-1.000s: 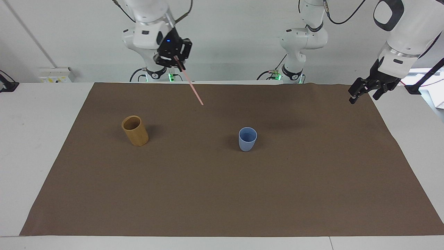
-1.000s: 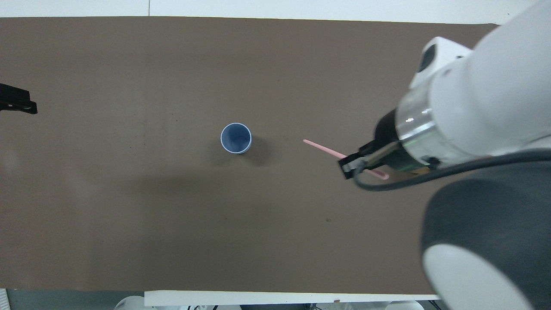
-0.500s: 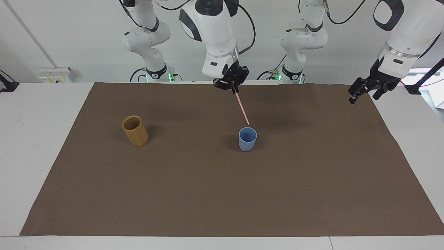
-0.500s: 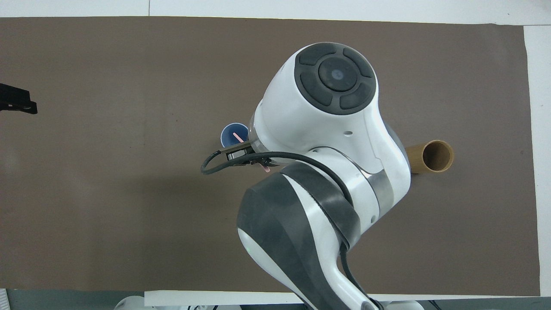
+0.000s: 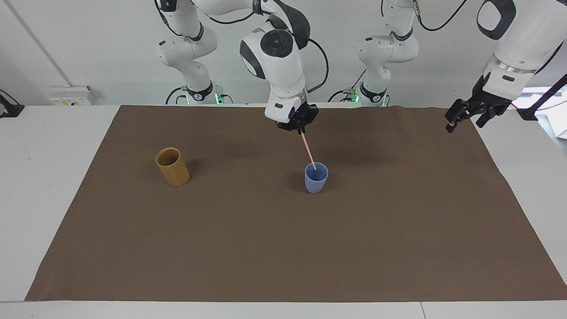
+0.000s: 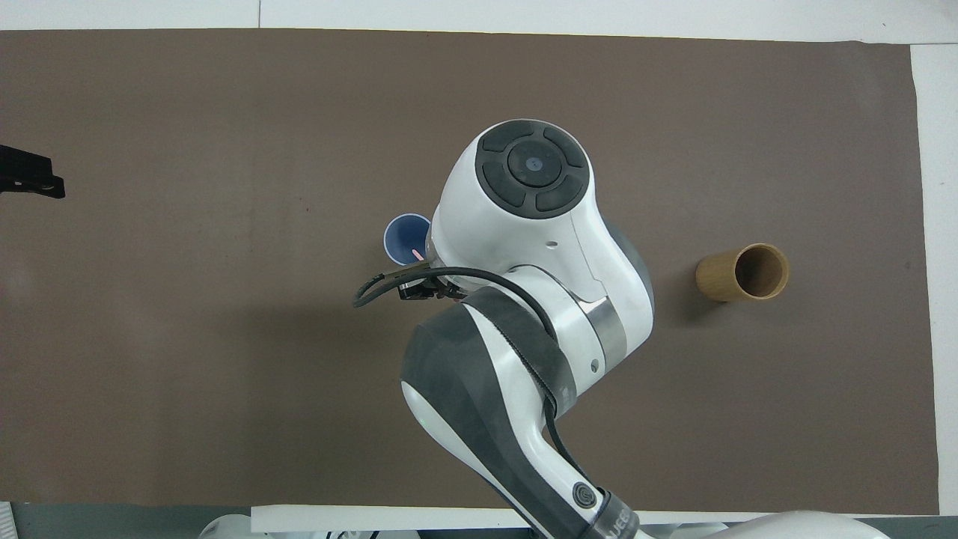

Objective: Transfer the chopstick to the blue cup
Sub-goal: 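Lower the pink stick into the blue cup and open the right gripper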

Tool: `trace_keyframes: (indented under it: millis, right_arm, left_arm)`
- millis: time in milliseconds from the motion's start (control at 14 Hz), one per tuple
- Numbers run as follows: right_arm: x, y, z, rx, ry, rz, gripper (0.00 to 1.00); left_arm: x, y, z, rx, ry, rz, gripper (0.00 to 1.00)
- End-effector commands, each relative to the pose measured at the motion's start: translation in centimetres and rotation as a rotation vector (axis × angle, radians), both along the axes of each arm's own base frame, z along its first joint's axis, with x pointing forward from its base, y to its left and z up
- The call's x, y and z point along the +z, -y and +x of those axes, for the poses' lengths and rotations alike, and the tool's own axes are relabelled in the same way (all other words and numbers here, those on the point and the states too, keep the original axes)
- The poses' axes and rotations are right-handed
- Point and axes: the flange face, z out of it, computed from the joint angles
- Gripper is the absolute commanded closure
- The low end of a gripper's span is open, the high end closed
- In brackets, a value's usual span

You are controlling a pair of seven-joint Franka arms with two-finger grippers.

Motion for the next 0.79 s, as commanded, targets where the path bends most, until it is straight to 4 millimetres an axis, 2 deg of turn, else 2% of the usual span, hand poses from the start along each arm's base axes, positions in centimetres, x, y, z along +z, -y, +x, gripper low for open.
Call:
trace_keyframes:
  millis: [0,143,286,357,429,571,714]
  right_arm:
    - [-0.8,0.7,-0.8,-0.025,0.044,0.011,1.00]
    - [-0.8,0.8,-0.5,-0.034,0.065,0.024,0.91]
    - [-0.6,0.8,-0.3,-0.039,0.071,0.033,0.68]
    - [-0.6,0.9,0.0,-0.046,0.082,0.040,0.46]
    - [-0.4,0.8,0.2,-0.050,0.098,0.048,0.00]
    - [0.7,1.0,1.1,-0.067,0.124,0.069,0.00]
    - [3.6,2.5,3.2,-0.088,0.137,0.073,0.00]
  left_arm:
    - [0.0,-0.1,-0.3,-0.002,-0.011,0.013,0.00]
    - [0.0,-0.1,-0.3,-0.002,-0.011,0.013,0.00]
    - [0.0,-0.1,-0.3,0.000,-0.011,0.013,0.00]
    - [0.0,-0.1,-0.3,-0.002,-0.011,0.013,0.00]
    - [0.0,-0.1,-0.3,0.000,-0.011,0.013,0.00]
    - [0.1,-0.1,-0.3,0.000,-0.009,0.013,0.00]
    - [0.0,-0.1,-0.3,-0.002,-0.011,0.013,0.00]
